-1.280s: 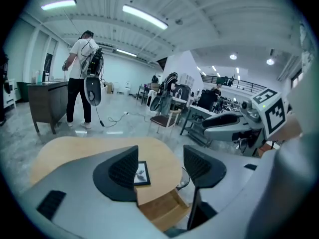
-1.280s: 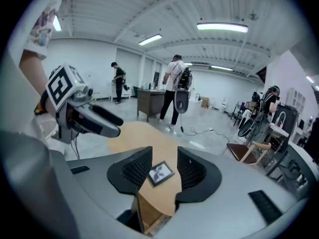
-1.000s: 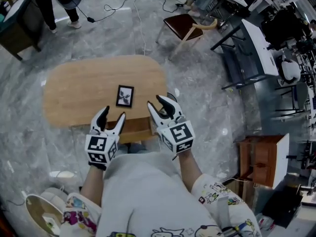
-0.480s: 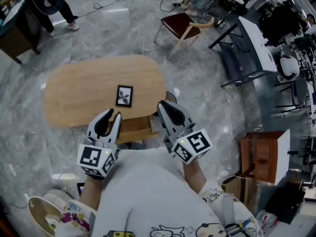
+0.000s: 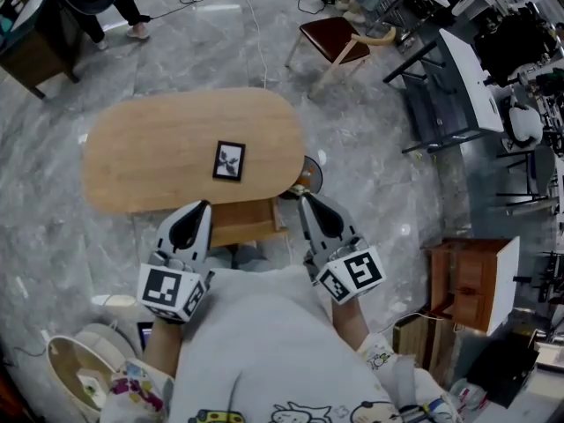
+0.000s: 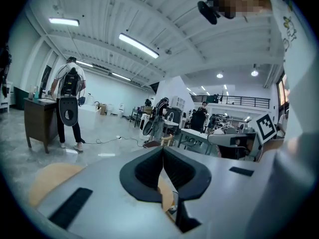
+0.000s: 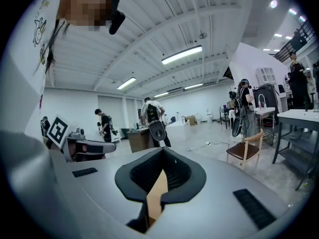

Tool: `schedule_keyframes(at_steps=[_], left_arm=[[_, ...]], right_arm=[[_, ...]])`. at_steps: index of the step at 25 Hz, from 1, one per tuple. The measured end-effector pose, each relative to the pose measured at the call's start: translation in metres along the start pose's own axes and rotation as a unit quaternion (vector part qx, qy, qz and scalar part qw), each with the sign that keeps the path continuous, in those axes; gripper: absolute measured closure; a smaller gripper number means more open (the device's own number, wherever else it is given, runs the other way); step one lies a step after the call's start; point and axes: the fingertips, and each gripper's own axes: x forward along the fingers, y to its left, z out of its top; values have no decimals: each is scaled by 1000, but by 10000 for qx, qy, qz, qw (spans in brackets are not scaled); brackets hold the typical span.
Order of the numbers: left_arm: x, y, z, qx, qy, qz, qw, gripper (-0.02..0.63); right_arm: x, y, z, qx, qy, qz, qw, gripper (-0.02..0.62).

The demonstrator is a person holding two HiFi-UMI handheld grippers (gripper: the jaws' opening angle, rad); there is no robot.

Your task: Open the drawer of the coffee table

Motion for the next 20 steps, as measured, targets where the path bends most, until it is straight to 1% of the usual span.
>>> schedule_keyframes(at_steps=[5, 20], left_arm=[[-3, 1, -8, 38, 97, 50, 9999, 601], [7, -6, -11, 114, 125, -24, 9999, 601]], right_arm=[[-3, -2, -12, 1, 125, -77, 9999, 597], [-5, -16, -16, -15, 180, -223, 9996, 597]])
